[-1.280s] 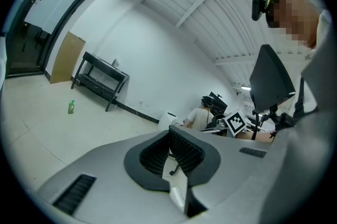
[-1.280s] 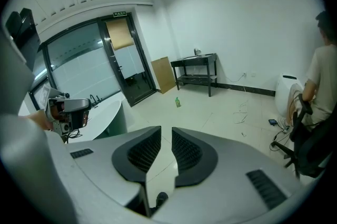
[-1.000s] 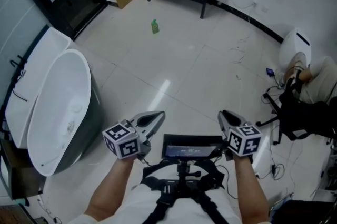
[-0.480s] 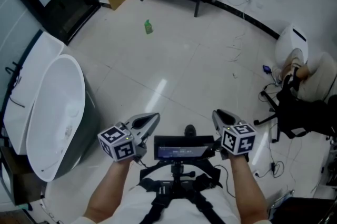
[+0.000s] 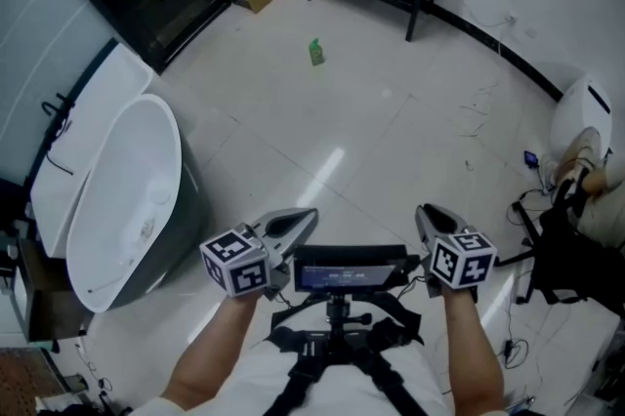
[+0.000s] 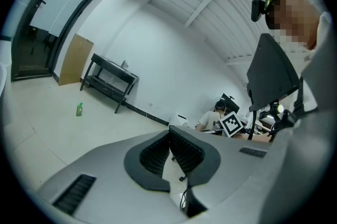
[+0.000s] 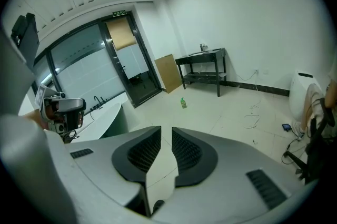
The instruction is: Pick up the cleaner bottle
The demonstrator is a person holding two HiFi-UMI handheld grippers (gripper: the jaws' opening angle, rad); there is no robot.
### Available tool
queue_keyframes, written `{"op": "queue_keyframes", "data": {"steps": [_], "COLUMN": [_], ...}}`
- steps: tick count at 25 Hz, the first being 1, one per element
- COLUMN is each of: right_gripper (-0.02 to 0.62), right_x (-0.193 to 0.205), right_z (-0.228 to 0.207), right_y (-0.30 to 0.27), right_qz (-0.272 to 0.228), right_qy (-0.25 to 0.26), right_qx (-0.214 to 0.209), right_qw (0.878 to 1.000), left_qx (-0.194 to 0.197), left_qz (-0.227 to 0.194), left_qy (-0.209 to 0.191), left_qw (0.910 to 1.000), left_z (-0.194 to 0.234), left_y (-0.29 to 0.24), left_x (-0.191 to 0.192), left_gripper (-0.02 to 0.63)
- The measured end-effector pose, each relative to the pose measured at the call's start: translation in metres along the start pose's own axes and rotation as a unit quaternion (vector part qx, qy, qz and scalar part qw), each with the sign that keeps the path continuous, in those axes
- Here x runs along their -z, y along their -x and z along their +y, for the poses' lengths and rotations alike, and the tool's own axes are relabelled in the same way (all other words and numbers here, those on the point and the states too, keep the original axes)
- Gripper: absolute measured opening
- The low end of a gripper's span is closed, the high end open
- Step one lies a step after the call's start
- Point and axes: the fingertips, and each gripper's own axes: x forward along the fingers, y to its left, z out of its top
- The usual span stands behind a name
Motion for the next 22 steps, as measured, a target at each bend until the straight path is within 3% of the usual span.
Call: {"op": "queue_keyframes", "data": {"steps": [11, 22], "right_gripper": [0.061, 0.061], "right_x": [-0.054, -0.075], "right_z": [-0.048, -0.071], "right_y": [-0.038, -0.061], "right_qz": [0.015, 0.011], "right_qy": [0.029, 0.02], "right_qx": [-0.045, -0.069], "right_qw": [0.998, 0.997], "left_qx": [-0.04, -0.073], "left_qz": [-0.018, -0.012], "left_qy": [0.019, 0.0], "left_qw": [0.9989, 0.9972], "left_z": [0.014, 0.027], "left_y": [-0.062, -0.083], "left_x": [-0.03, -0.052], "left_gripper": [0.0, 0.0]}}
